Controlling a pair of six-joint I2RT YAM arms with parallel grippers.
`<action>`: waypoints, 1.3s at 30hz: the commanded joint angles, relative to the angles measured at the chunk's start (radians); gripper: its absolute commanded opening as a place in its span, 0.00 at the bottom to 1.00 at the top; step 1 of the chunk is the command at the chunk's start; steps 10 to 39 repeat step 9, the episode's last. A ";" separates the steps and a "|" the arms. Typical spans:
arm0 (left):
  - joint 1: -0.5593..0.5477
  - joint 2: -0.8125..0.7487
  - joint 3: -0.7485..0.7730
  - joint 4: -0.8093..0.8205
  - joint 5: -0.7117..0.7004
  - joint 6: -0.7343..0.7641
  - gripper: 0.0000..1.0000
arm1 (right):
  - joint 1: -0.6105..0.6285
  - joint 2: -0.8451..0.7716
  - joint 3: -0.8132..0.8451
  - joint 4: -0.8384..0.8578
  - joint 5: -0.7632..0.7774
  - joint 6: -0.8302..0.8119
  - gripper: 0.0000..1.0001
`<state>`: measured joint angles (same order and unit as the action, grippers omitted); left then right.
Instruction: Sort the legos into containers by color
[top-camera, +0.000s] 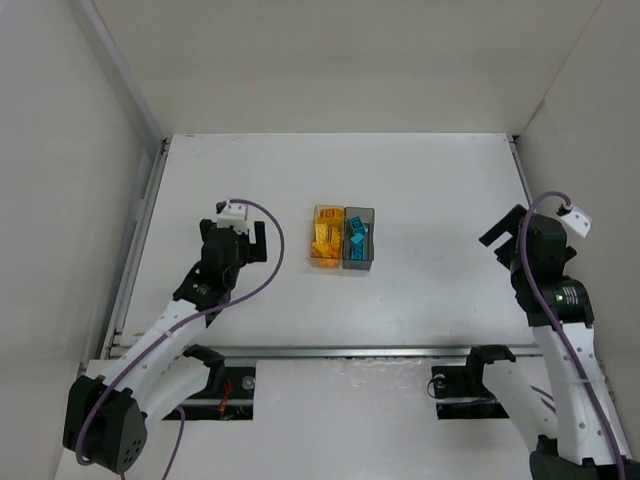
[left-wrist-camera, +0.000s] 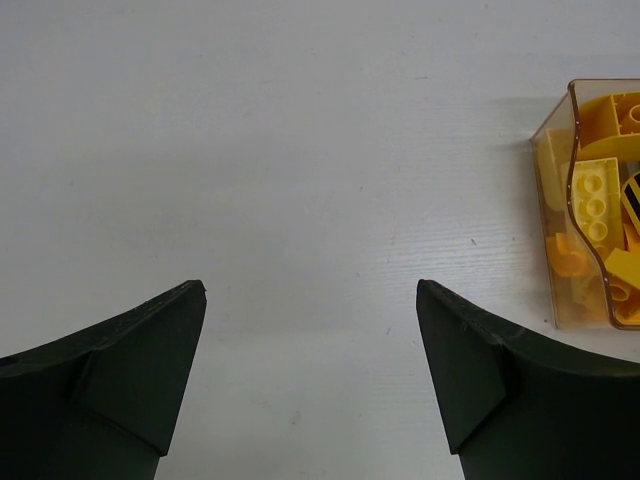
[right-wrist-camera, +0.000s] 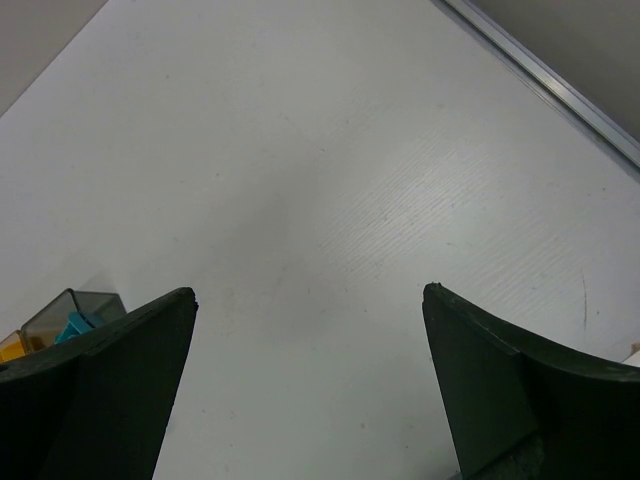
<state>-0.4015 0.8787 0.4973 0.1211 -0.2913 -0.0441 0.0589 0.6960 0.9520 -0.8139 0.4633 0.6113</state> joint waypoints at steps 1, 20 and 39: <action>0.004 -0.030 -0.009 0.011 0.004 -0.014 0.84 | -0.001 -0.030 0.014 -0.021 -0.005 0.024 1.00; 0.004 -0.040 -0.019 0.011 0.014 -0.023 0.87 | -0.001 -0.096 -0.019 0.007 -0.055 0.024 1.00; 0.004 -0.040 -0.019 0.011 0.014 -0.023 0.87 | -0.001 -0.096 -0.019 0.007 -0.055 0.024 1.00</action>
